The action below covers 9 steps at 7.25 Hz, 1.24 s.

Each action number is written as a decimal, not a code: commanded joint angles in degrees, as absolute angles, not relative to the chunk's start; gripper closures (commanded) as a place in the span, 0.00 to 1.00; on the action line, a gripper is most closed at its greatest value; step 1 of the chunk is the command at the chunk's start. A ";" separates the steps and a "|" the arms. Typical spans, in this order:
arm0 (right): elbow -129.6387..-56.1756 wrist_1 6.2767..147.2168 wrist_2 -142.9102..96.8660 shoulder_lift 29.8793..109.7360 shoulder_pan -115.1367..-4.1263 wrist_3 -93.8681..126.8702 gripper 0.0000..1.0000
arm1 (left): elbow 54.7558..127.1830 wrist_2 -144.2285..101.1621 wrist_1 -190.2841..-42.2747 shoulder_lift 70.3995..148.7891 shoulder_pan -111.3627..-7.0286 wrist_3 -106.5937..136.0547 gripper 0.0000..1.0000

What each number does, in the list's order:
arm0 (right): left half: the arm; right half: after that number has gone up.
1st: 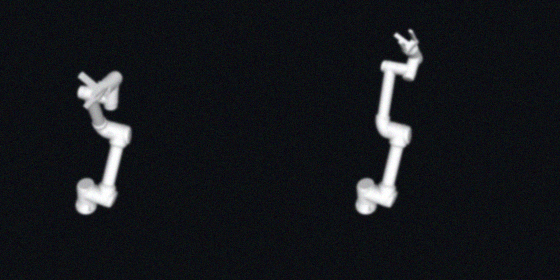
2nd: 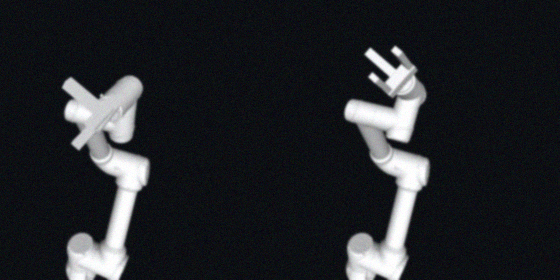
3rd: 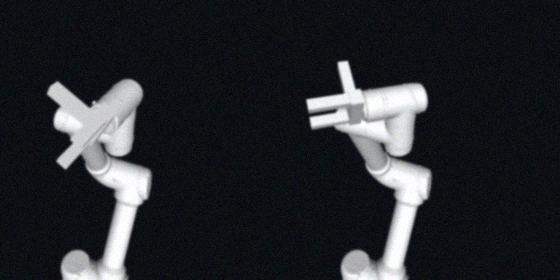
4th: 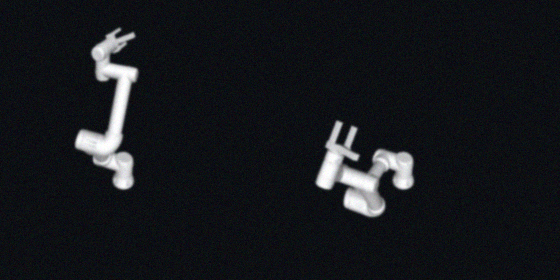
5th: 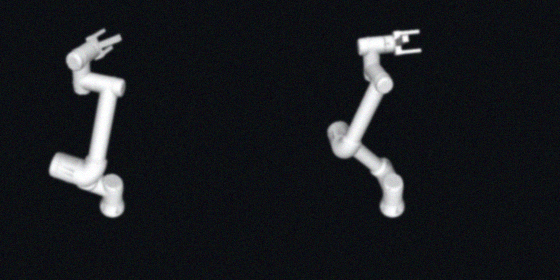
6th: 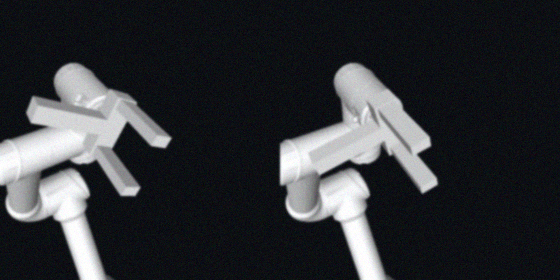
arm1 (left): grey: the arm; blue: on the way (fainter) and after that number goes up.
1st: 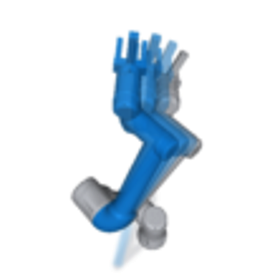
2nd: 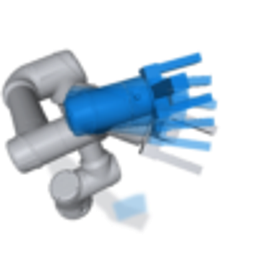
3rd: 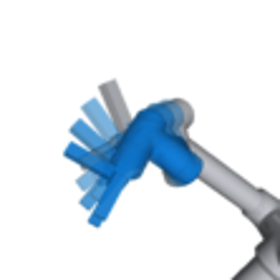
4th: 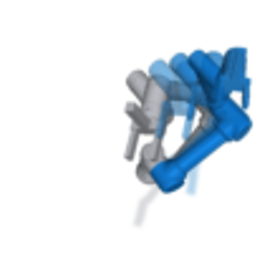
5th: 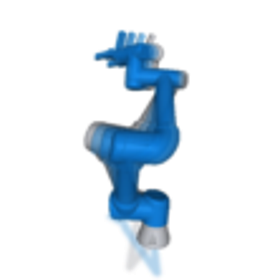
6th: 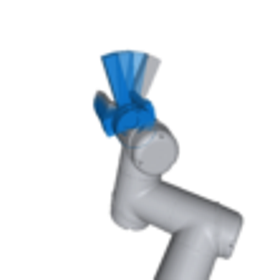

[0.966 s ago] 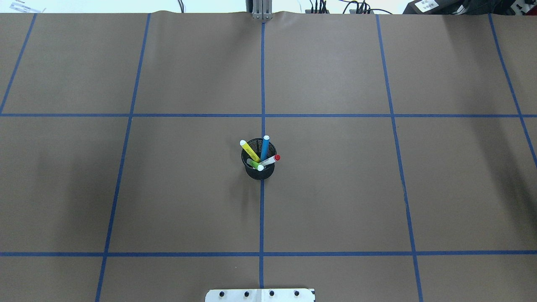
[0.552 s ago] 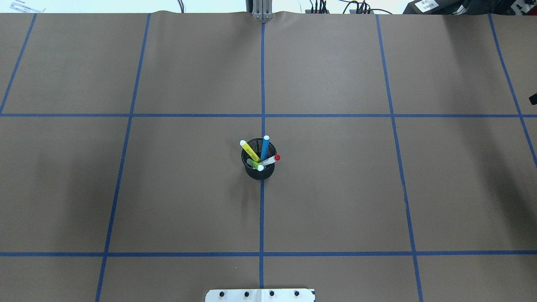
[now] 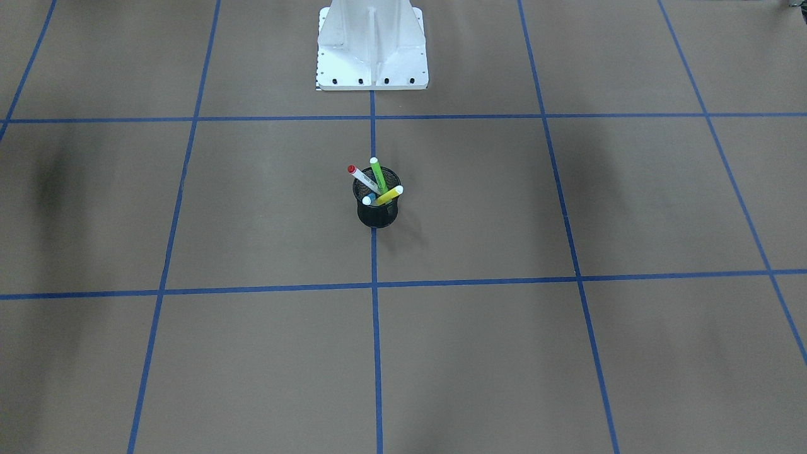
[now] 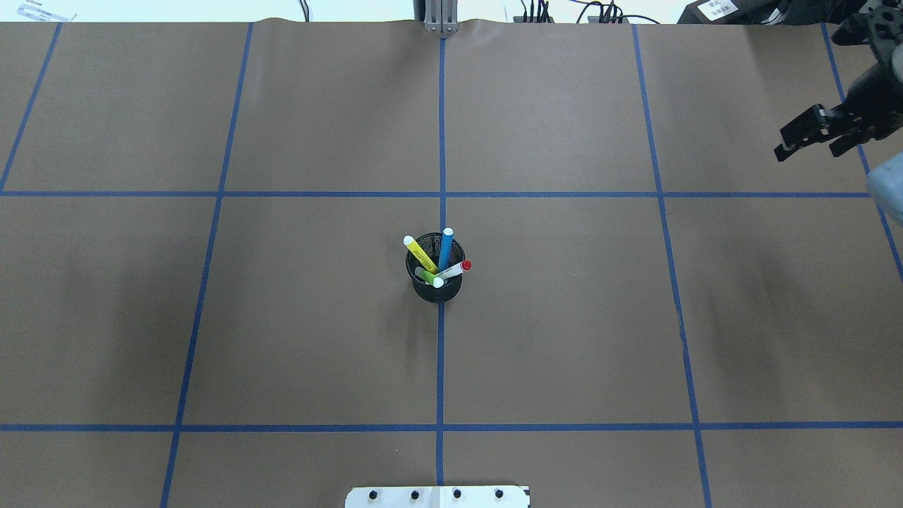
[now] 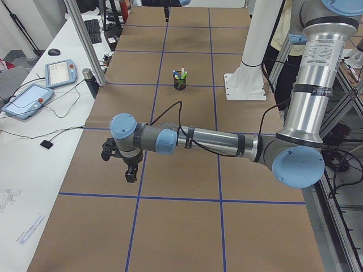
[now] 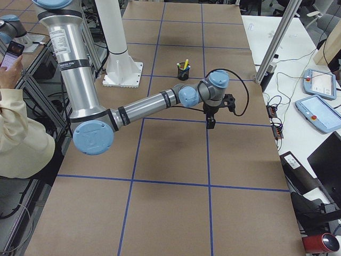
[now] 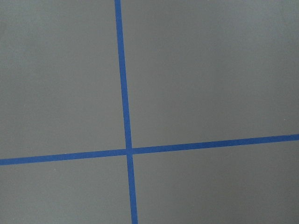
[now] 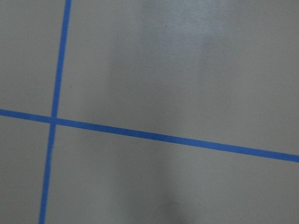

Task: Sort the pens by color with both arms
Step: 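Move the right gripper over the black pen cup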

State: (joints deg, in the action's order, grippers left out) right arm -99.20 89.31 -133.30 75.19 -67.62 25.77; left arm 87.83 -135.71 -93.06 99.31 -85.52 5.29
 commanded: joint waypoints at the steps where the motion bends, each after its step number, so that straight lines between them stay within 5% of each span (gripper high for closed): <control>1: -100.99 89.38 -127.91 68.85 -59.36 36.87 0.01 | 88.24 -135.70 -93.16 99.32 -85.52 5.27 0.00; 9: -100.02 90.09 -112.78 54.86 -39.04 65.28 0.01 | 88.51 -135.70 -93.43 98.79 -85.43 5.27 0.00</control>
